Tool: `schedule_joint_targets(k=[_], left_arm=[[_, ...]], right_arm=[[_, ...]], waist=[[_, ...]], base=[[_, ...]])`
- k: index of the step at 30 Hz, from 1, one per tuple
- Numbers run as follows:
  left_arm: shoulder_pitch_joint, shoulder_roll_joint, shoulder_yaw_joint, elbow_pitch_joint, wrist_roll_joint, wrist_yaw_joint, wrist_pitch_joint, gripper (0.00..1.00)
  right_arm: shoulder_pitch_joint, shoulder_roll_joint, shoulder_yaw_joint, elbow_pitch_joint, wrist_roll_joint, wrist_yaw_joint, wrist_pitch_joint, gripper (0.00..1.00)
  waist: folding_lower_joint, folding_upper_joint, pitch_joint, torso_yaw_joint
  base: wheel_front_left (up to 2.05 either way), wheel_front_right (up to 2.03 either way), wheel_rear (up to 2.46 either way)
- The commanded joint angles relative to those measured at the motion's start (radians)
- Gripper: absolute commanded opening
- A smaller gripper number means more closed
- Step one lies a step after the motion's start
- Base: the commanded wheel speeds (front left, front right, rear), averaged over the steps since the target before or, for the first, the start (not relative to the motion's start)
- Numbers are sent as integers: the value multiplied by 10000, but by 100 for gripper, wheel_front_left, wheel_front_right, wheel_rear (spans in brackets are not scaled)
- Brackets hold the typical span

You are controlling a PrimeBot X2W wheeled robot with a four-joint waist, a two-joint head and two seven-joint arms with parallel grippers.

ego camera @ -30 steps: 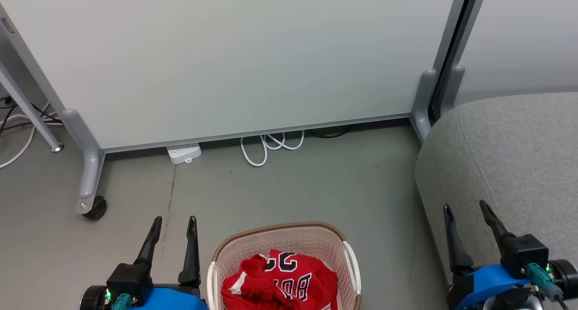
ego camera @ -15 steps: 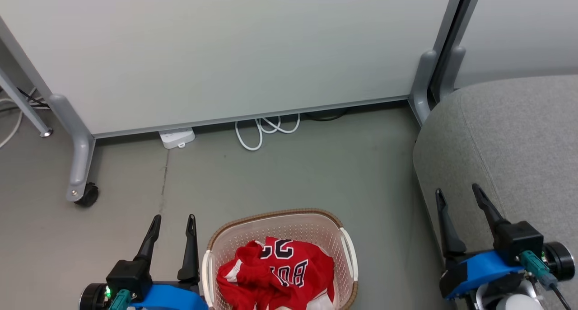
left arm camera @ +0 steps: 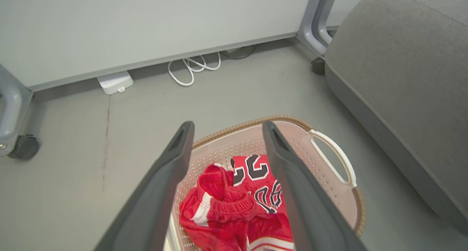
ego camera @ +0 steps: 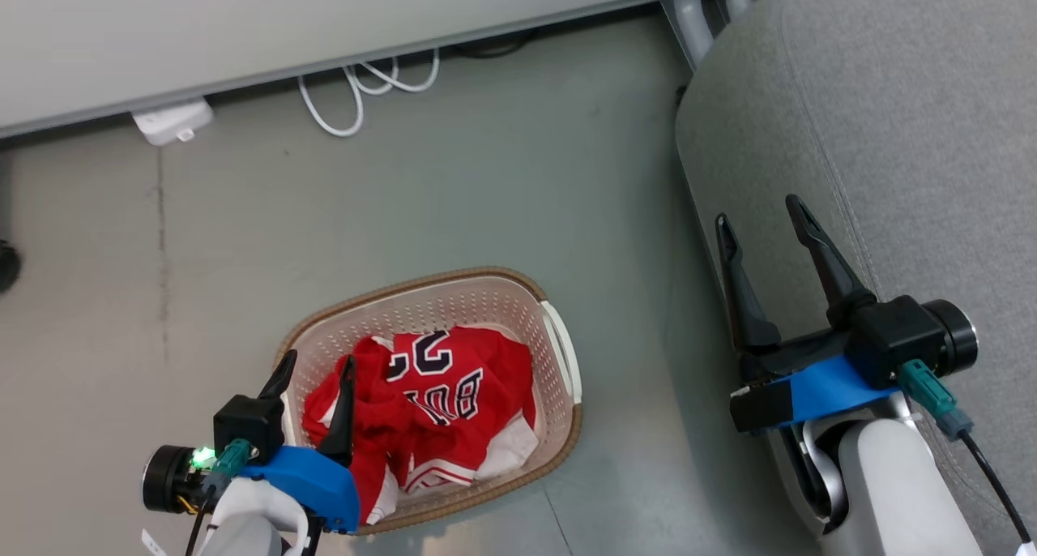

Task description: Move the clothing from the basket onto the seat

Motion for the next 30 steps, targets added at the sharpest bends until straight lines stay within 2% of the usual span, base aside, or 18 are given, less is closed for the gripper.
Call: schedule_joint_targets(k=[1,8,18,25,30], left_arm=[[-298,167,-50,267,54,-78,122,100],[-1514,561,-485,2052,373,-447,697,100],[-2676,1128,-699,4130,568,-370,1483,100],[-3200,1563,-829,4940,816,73,1849,100],[-3506,1795,-898,5526,983,766,2430,100]], right_arm=[[-271,-22,60,77,76,-3,-97,100],[-824,-16,411,575,545,-3,-588,100],[-1478,-16,1077,872,1329,-3,-1005,100],[-1707,-13,1311,1032,1743,-3,-1143,100],[-1804,-14,1355,1096,1895,-3,-1170,100]], waist=[[-2,-1,978,-788],[-2,-1,1963,-1444],[-2,-1,3085,-2346],[-2,-1,3674,-2818],[-2,-1,3894,-2965]], base=[[0,0,0],[0,0,0],[0,0,0],[0,0,0],[0,0,0]])
